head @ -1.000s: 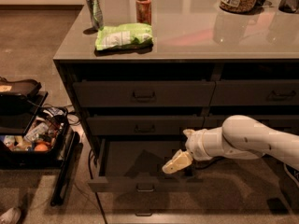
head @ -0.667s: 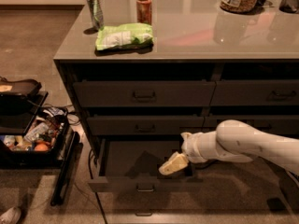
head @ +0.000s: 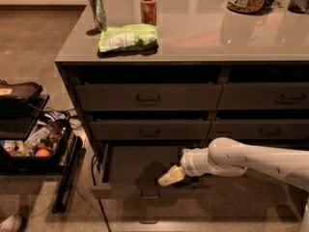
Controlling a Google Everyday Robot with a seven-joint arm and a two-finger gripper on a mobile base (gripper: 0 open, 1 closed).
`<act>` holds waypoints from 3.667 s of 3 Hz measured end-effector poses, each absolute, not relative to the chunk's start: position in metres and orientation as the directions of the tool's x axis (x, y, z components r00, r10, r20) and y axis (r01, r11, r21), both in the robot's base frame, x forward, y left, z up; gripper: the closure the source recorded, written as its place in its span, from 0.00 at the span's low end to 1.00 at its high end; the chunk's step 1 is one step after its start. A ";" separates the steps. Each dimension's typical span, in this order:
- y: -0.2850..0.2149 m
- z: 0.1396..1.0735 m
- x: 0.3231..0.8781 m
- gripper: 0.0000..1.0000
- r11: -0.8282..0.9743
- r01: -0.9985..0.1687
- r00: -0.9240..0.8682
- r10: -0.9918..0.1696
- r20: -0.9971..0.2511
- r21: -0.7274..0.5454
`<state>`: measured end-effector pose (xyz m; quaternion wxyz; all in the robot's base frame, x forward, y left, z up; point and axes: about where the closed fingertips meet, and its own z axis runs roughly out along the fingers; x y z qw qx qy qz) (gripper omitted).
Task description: Close bottom drawer
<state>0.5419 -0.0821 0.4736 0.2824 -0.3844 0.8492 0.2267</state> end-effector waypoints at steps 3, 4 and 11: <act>-0.071 0.415 0.568 0.00 0.700 -0.706 -0.599 -0.510 -0.617 0.108; -0.055 0.382 0.579 0.00 0.702 -0.705 -0.610 -0.532 -0.587 0.096; -0.028 0.351 0.596 0.00 0.542 -0.811 -0.526 -0.511 -0.680 0.220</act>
Offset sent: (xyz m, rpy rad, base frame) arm 0.0268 -0.0015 -0.0596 -0.0799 -0.0092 -0.1940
